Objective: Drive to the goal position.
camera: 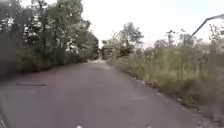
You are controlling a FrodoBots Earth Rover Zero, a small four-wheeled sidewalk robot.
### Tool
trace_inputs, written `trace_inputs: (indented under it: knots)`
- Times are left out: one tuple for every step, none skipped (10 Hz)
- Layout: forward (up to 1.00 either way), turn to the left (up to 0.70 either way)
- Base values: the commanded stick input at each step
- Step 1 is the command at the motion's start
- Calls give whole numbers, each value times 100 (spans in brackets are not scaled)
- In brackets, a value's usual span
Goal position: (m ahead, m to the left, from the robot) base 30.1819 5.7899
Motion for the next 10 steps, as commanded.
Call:
trace_inputs:
  knots:
    - [100,-8]
    - [100,-8]
    - [100,-8]
    - [100,-7]
    - [100,-5]
    - [100,-3]
    - [100,-3]
    - [100,-3]
    - [100,-2]
    - [100,-1]
